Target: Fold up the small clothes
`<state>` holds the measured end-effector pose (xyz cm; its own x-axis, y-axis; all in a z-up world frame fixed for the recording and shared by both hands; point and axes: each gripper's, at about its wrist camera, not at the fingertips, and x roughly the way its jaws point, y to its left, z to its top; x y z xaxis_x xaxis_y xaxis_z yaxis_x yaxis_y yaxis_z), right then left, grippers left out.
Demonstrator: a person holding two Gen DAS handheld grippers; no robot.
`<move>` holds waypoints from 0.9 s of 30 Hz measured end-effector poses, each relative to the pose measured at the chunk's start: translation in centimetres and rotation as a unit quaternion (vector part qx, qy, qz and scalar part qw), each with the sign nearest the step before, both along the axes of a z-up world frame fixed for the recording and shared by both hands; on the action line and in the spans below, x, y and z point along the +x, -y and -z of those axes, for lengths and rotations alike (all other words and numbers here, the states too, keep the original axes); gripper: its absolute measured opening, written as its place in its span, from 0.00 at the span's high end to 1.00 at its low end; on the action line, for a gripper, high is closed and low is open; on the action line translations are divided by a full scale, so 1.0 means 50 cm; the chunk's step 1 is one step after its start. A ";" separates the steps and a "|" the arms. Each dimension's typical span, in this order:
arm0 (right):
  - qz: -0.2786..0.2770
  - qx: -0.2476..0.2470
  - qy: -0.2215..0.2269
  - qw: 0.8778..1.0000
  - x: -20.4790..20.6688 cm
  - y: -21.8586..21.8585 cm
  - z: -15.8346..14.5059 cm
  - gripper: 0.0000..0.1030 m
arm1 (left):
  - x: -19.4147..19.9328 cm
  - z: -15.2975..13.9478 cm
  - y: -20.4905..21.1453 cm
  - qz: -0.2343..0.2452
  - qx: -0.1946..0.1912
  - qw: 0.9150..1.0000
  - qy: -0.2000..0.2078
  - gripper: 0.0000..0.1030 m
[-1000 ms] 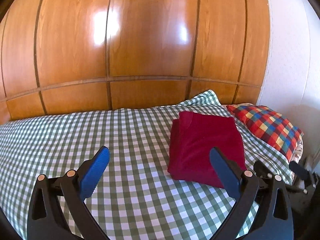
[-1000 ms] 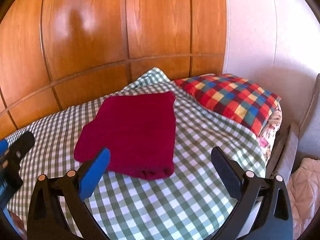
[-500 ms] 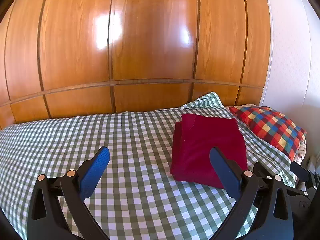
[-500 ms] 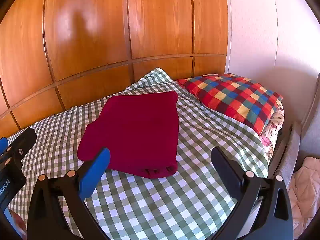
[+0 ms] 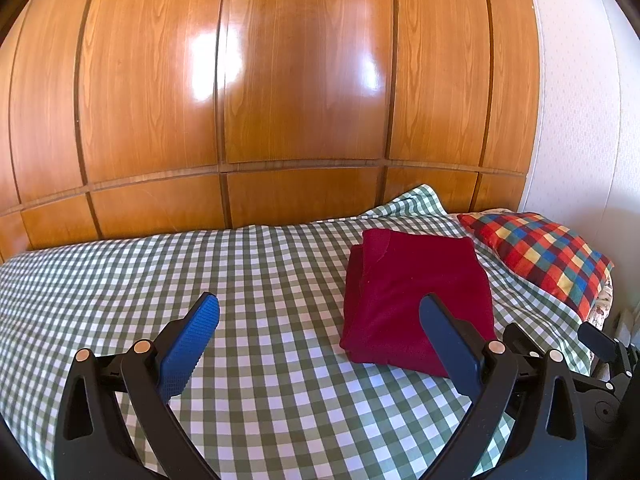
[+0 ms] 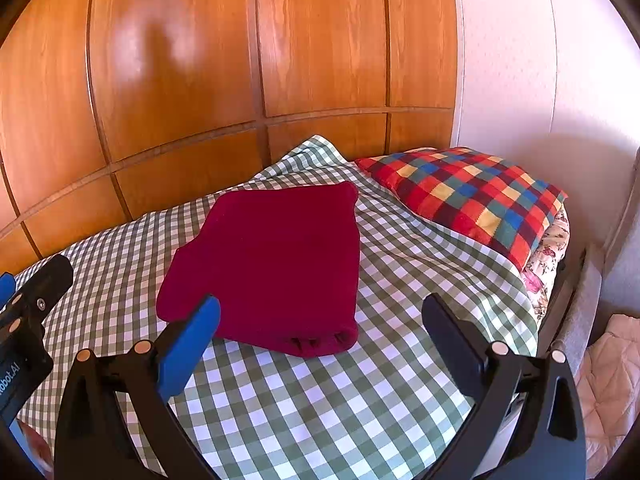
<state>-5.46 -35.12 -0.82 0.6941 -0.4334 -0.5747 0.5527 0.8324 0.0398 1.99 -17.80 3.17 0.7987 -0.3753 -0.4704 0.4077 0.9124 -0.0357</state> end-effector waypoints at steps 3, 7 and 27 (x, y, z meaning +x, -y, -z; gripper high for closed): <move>0.000 0.000 0.001 1.000 0.000 -0.002 -0.001 0.02 | 0.000 -0.001 0.000 -0.001 -0.001 1.000 0.001 0.04; -0.001 0.000 0.002 1.000 0.000 -0.003 -0.002 0.02 | -0.005 -0.003 -0.001 -0.002 -0.002 1.000 0.006 0.04; -0.004 0.002 -0.002 1.000 0.004 -0.008 0.000 0.02 | -0.012 -0.002 -0.005 0.004 0.001 1.000 0.010 0.04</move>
<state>-5.29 -34.72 -0.83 0.6948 -0.4254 -0.5800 0.5466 0.8364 0.0414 1.37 -17.54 3.28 0.8049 -0.3802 -0.4556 0.4147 0.9096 -0.0264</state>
